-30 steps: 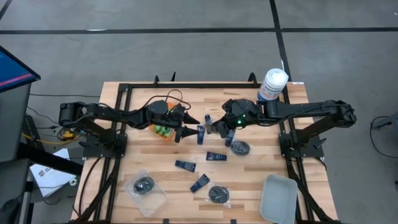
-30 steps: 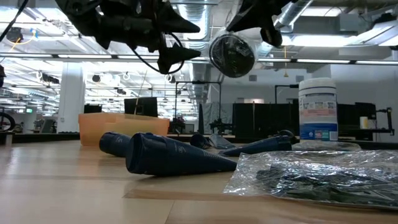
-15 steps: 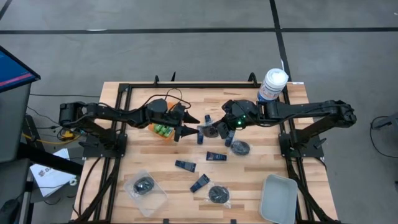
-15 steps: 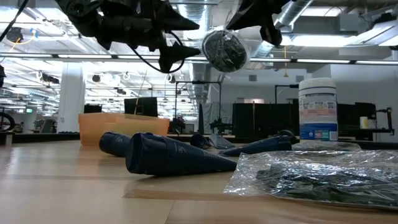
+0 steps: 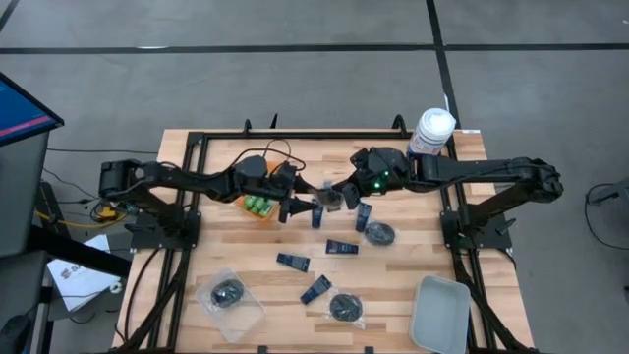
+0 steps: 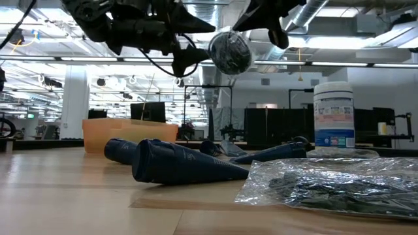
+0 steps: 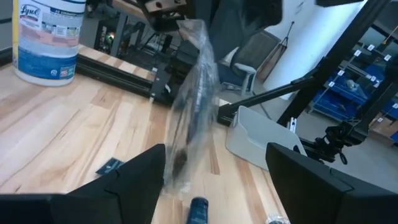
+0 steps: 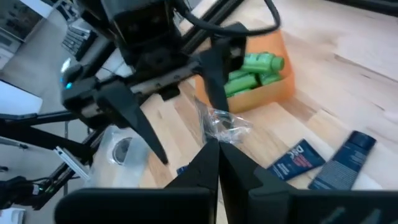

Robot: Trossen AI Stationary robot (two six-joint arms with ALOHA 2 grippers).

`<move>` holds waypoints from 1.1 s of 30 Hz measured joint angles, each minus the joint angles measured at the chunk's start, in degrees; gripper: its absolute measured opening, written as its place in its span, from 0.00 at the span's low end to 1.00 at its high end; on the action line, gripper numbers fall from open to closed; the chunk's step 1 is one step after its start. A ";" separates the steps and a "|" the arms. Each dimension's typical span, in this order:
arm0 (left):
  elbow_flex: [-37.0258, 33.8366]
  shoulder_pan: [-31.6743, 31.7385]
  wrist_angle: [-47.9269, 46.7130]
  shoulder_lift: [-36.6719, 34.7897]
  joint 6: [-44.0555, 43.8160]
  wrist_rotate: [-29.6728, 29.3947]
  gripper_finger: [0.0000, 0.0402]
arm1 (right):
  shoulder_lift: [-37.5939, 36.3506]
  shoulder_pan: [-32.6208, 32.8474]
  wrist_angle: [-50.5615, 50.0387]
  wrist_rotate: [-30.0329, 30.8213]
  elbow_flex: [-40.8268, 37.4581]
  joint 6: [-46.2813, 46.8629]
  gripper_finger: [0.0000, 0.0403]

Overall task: Pick & Place Travel size toiletries
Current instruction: Put the black hairbrush into the transparent bin

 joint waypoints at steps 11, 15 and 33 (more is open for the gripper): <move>6.12 -0.05 0.42 4.81 -0.14 2.54 0.62 | 0.00 0.15 1.72 0.00 0.00 0.04 0.00; 6.12 -0.05 0.10 4.81 -0.17 2.48 0.49 | 0.00 0.22 1.50 -0.02 0.00 0.04 0.00; 6.04 -0.05 -1.73 3.85 -5.80 3.13 0.11 | -0.30 0.87 1.67 -0.02 0.00 -8.36 0.10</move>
